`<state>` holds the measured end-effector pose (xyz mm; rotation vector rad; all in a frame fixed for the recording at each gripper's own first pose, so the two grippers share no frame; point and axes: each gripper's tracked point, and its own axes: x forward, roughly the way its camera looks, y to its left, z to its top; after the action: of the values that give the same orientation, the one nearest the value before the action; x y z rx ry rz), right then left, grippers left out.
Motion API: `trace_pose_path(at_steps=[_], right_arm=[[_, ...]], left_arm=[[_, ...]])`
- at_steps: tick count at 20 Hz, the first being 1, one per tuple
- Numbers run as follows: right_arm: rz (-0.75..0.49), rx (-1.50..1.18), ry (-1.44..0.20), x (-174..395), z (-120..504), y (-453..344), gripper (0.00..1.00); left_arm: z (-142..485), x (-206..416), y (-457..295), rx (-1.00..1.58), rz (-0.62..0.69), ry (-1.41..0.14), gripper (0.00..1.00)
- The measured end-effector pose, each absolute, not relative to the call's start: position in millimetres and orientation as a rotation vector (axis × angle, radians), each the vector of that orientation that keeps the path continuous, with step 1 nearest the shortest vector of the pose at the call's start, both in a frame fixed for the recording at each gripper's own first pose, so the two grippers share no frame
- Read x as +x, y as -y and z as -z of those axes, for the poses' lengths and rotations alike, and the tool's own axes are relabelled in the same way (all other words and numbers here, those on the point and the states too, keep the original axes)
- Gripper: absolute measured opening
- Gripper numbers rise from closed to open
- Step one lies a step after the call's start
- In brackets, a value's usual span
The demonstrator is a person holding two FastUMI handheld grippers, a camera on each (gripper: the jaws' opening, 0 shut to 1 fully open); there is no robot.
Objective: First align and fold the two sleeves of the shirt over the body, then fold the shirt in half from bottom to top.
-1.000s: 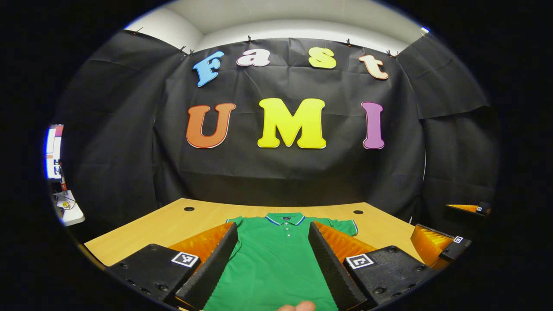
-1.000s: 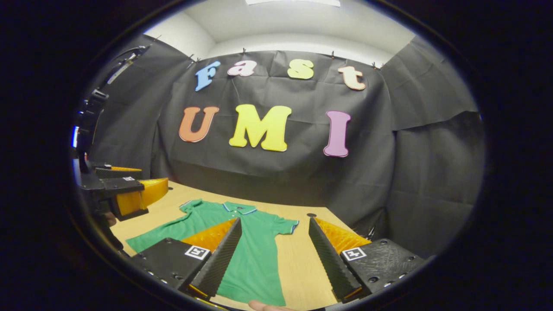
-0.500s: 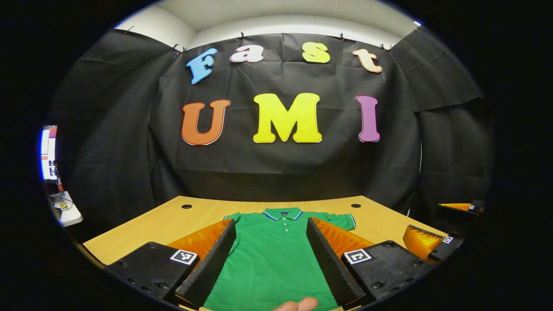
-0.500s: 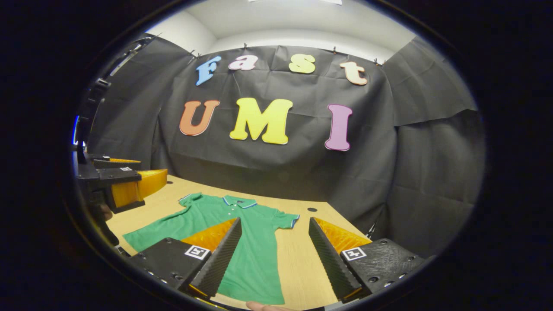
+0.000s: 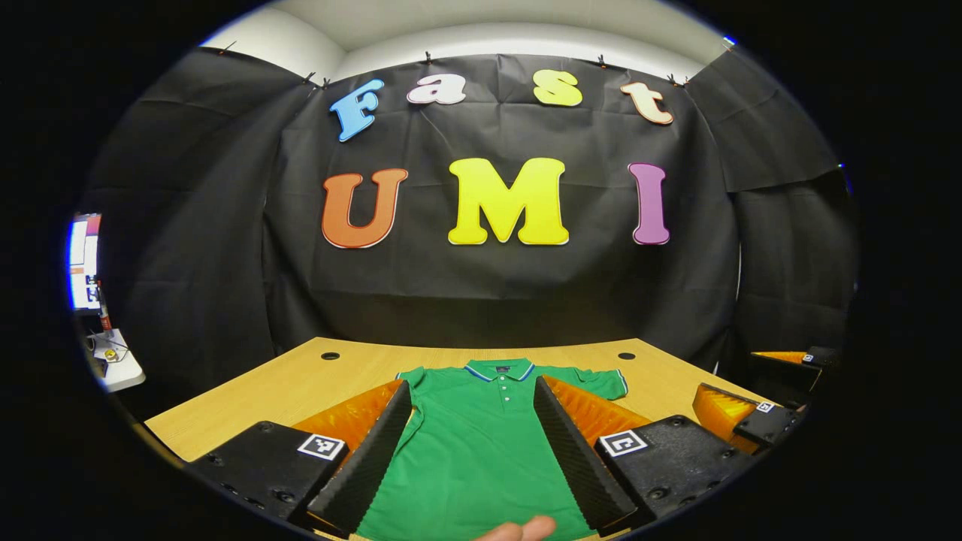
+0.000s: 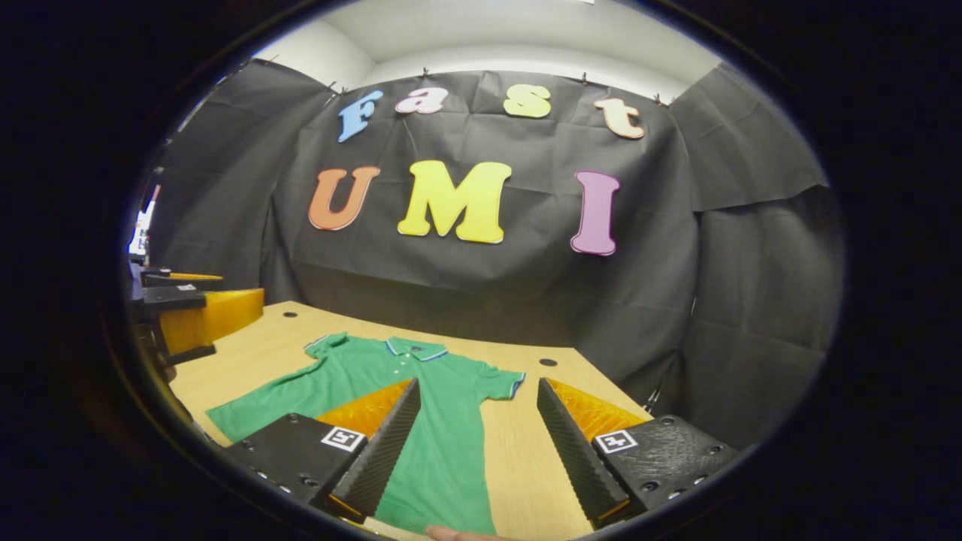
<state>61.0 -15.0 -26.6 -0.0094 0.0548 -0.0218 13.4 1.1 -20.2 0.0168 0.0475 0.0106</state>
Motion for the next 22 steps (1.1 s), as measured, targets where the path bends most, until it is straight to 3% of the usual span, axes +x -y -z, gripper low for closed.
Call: trace_pose_path(at_steps=[5, 6, 13, 17, 20, 22], right_arm=[[0.109, -0.002, -0.085, 139, 37, 51, 0.97], [0.126, 0.001, -0.115, 160, 44, 60, 0.93], [0.212, 0.07, -0.377, 309, 140, 78, 0.95], [0.295, 0.123, -0.484, 344, 189, 94, 0.94], [0.24, 0.245, -0.584, 359, 214, 86, 0.94], [0.208, 0.271, -0.613, 368, 220, 81, 0.83]], left_arm=[[36, 31, -18, 0.0, -0.061, -0.08, 1.0], [40, 35, -20, -0.002, -0.069, -0.088, 1.0], [77, 56, -21, 0.085, -0.108, -0.164, 1.0], [87, 61, -16, 0.085, -0.098, -0.193, 1.0], [91, 63, -18, 0.073, -0.1, -0.202, 1.0], [96, 66, -19, 0.067, -0.103, -0.218, 1.0]])
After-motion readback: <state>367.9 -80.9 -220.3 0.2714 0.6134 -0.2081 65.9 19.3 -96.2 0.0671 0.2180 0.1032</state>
